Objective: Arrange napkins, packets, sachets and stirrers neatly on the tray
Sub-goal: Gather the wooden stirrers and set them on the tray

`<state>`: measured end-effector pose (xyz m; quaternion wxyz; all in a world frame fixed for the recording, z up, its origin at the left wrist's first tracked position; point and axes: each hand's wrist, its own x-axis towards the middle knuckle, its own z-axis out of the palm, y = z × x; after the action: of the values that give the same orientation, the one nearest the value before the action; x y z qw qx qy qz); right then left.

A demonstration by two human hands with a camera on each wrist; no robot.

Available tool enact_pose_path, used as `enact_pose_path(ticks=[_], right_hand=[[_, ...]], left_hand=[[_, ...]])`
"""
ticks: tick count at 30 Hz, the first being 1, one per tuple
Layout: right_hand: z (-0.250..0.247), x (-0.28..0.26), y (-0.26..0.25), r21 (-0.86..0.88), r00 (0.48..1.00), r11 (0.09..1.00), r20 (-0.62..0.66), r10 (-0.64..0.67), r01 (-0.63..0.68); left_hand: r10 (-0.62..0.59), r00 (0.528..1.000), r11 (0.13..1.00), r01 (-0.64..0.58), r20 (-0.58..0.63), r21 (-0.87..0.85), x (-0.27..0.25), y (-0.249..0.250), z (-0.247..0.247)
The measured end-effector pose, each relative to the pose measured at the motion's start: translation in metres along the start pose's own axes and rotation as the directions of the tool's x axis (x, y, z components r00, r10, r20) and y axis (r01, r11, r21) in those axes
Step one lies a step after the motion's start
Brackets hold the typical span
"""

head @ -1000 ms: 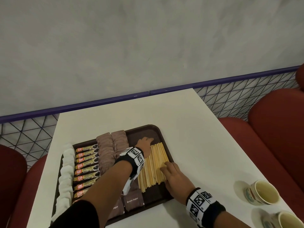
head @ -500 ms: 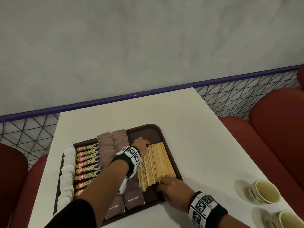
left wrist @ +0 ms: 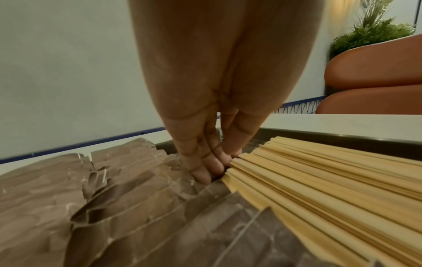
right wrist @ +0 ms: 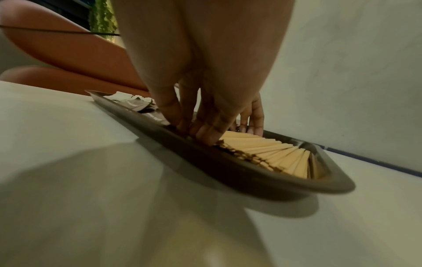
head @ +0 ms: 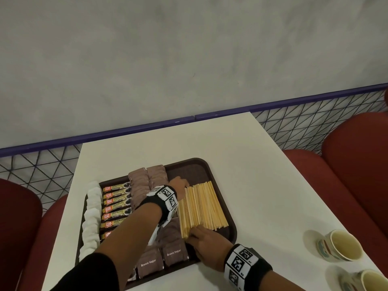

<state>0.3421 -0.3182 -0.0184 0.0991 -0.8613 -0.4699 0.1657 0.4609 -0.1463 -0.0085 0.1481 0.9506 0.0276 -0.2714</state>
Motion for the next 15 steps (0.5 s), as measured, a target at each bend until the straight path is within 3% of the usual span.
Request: enact_pose_path(ticks=[6, 11, 15], right_hand=[[-0.005, -0.001, -0.002, 0.023, 1.000, 1.000, 0.010, 0.003, -0.003], [-0.005, -0.006, 0.015, 0.105, 0.988, 0.994, -0.155, 0.000, 0.017], [-0.016, -0.003, 0.041, 0.059, 0.961, 0.994, -0.255, 0.109, -0.097]], left_hand=[[0.012, 0.999, 1.000, -0.011, -0.035, 0.027, 0.000, 0.000, 0.003], [0.065, 0.980, 0.998, -0.066, -0.189, 0.002, -0.015, -0.011, -0.014], [-0.002, 0.926, 0.995, -0.037, -0.378, -0.095, -0.044, -0.055, -0.035]])
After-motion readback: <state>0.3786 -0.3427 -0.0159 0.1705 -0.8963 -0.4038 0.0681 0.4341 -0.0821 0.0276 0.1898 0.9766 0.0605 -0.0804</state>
